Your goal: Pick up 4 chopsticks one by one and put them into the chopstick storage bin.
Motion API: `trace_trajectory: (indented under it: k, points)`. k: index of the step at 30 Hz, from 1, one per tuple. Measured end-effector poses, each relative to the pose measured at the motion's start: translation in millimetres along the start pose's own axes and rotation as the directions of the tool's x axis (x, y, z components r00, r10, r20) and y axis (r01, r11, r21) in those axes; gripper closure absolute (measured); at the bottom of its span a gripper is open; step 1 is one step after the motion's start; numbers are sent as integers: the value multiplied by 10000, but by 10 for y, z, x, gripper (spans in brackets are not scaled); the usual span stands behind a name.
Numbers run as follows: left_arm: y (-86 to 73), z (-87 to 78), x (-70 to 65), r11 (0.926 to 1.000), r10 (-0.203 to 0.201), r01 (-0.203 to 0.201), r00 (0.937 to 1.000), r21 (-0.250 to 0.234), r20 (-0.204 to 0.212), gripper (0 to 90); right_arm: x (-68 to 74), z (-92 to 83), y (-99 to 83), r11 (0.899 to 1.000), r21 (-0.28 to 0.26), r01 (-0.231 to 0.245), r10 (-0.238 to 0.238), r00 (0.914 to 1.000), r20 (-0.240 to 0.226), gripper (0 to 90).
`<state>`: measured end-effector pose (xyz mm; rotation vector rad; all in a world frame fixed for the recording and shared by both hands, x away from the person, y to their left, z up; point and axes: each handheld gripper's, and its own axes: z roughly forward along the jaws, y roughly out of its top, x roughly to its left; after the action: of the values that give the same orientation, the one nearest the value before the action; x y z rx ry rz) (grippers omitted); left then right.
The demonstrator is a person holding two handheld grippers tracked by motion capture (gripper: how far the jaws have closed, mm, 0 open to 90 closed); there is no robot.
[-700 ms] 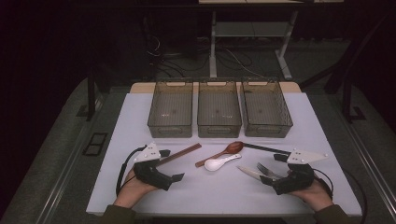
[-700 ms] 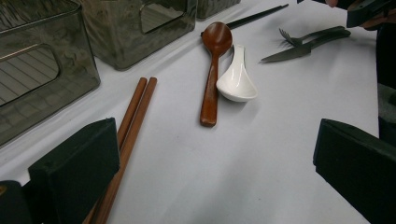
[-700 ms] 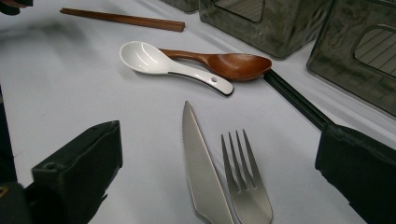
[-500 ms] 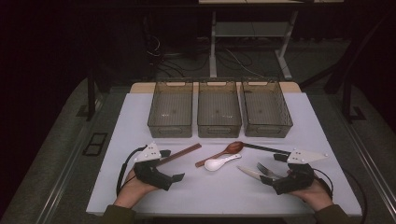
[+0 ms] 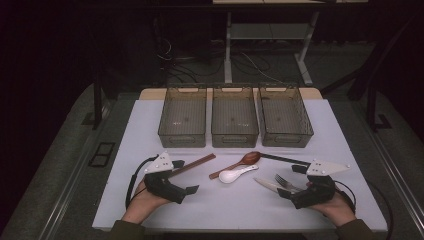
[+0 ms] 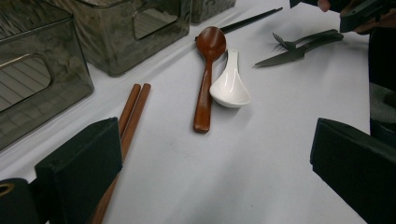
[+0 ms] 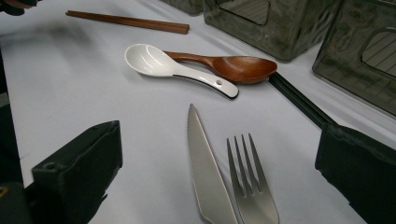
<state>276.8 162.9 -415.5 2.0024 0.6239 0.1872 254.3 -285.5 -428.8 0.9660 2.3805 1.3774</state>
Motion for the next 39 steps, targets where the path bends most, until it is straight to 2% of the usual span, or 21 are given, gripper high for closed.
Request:
trace_trajectory:
  k: [20,36,39]
  points:
    - [28,-25,86,10000,-94,94,9999,16,-95,114,-4,5,-1,10000,-13,13,-13,10000,-5,6]
    - [44,-38,252,9996,-275,278,9992,109,-278,220,-3,12,-4,10000,8,-35,35,10000,9,6]
    - [55,-33,312,9996,-204,212,9990,211,-398,247,-2,11,-5,10000,14,-34,34,10000,33,6]
